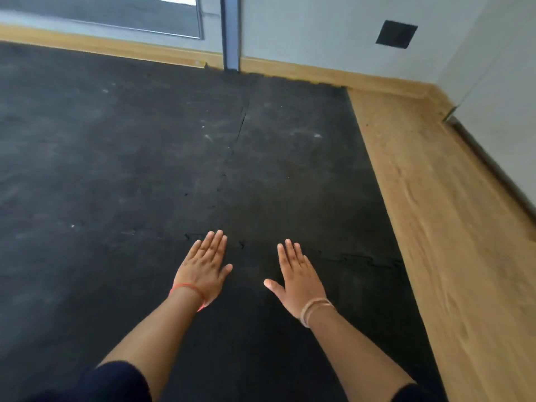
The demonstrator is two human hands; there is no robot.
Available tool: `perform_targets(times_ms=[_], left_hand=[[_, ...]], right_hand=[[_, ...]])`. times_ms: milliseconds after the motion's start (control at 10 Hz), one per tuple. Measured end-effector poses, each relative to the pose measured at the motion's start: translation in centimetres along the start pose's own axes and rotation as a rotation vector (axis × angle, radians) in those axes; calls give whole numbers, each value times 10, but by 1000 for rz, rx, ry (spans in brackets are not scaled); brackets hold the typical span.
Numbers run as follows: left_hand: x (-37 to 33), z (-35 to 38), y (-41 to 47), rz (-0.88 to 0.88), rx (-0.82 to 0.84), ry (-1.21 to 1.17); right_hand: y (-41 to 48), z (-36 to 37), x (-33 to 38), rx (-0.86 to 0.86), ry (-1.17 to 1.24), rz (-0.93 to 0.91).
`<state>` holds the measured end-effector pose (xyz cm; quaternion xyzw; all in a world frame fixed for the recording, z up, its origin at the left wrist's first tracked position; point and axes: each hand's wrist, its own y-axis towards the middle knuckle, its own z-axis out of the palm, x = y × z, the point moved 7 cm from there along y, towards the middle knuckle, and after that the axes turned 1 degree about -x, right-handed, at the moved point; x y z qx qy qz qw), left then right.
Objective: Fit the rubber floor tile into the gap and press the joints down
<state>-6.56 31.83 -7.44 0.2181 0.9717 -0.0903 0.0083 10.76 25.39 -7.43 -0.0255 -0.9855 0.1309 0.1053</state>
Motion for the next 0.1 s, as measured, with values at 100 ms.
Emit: perform_targets(times_ms=[100], left_hand=[[-55, -57, -16, 215, -273, 61]], right_hand=[[-55, -56, 8, -390, 169, -40]])
